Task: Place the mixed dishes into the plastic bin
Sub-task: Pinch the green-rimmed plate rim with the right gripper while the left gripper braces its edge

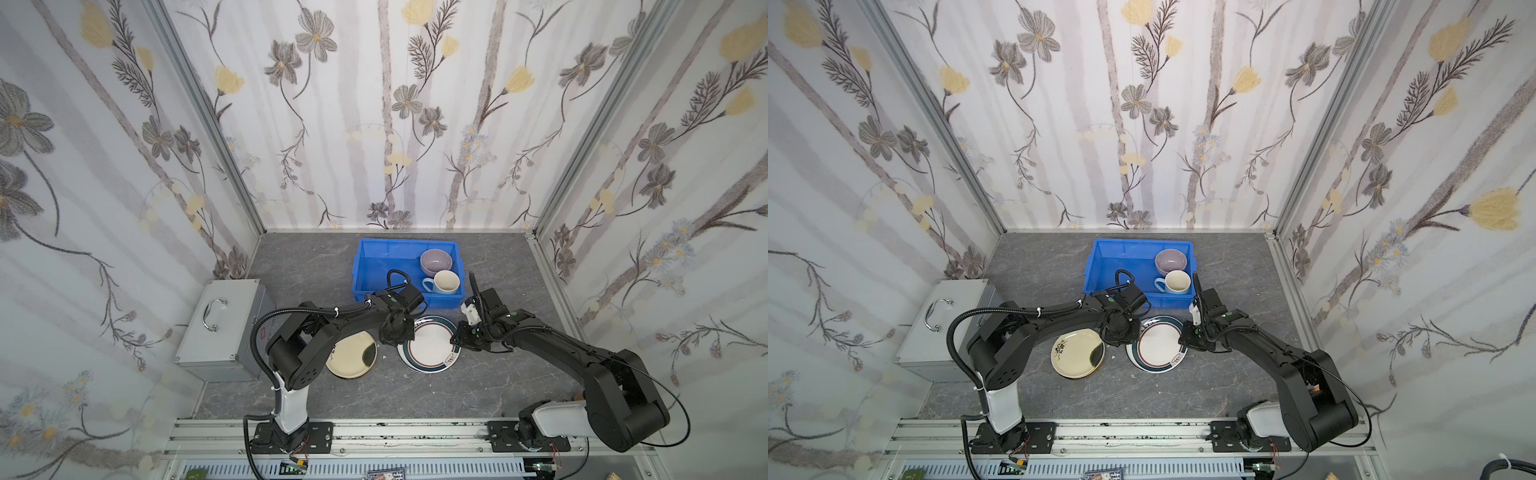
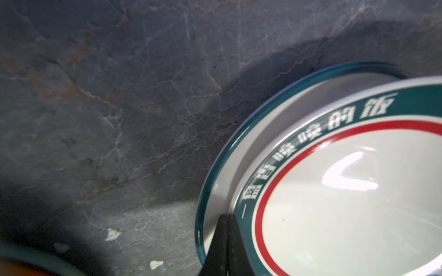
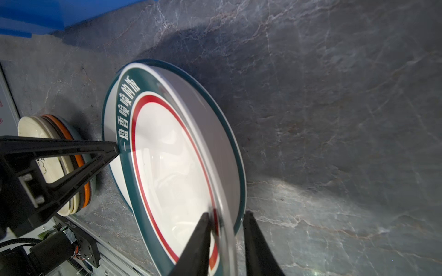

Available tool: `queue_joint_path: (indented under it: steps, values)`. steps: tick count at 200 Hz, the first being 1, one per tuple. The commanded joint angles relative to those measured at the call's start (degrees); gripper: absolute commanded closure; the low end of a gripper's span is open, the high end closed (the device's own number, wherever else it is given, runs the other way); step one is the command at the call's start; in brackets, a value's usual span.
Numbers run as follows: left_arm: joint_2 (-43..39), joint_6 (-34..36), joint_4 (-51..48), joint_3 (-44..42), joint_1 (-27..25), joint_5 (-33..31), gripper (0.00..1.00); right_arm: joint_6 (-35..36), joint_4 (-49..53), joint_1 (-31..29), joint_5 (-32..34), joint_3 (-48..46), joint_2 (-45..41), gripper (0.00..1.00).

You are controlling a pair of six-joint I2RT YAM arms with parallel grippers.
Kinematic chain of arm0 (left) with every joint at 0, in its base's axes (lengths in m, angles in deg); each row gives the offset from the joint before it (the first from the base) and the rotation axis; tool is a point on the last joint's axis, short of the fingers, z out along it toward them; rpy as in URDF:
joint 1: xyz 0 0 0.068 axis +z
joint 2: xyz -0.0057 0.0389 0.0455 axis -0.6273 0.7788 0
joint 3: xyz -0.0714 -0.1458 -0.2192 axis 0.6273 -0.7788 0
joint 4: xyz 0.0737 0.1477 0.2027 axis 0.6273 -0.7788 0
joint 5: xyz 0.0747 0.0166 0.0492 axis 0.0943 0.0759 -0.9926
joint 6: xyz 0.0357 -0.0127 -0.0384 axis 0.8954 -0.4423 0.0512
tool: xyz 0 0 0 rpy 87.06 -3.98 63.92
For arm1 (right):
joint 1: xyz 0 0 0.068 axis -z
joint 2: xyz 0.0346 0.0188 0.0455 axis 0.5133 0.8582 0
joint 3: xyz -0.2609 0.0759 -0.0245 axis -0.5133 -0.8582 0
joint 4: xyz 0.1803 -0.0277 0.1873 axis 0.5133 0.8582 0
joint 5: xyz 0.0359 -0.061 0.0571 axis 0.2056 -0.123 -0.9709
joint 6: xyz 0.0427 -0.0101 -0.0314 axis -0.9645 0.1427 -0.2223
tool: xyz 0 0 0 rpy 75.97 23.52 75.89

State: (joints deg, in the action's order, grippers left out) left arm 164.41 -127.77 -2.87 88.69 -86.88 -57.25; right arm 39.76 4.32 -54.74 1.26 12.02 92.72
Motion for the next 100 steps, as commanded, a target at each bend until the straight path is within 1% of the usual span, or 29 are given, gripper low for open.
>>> queue_joint_path:
  steps: [1, 18, 43, 64, 90, 100]
  values:
    - [0.9, 0.3, -1.2, 1.1, 0.0, 0.0, 1.0, 0.7, -3.4, 0.0, -3.0, 0.4, 0.5, 0.76]
    - [1.3, 0.5, -1.5, 1.7, 0.0, 0.1, 1.0, 0.7, -3.6, 0.2, -3.4, 0.4, 0.8, 0.78]
    - [1.5, 0.7, -2.1, 2.7, 0.0, -0.1, 1.0, 0.8, -3.6, 0.9, -4.7, 0.5, 0.9, 0.86]
    - [1.6, 1.1, -2.8, 3.3, 0.0, -0.5, 1.0, 0.9, -3.4, 1.4, -6.3, 0.9, 0.3, 0.88]
    - [1.6, 1.8, -3.9, 4.2, 0.0, -0.9, 1.0, 2.0, -1.8, 1.6, -6.6, 1.6, 0.0, 0.89]
    - [1.5, 2.2, -4.3, 4.5, 0.1, -1.0, 0.96, 2.4, -1.5, 1.7, -6.5, 1.6, 0.0, 0.9]
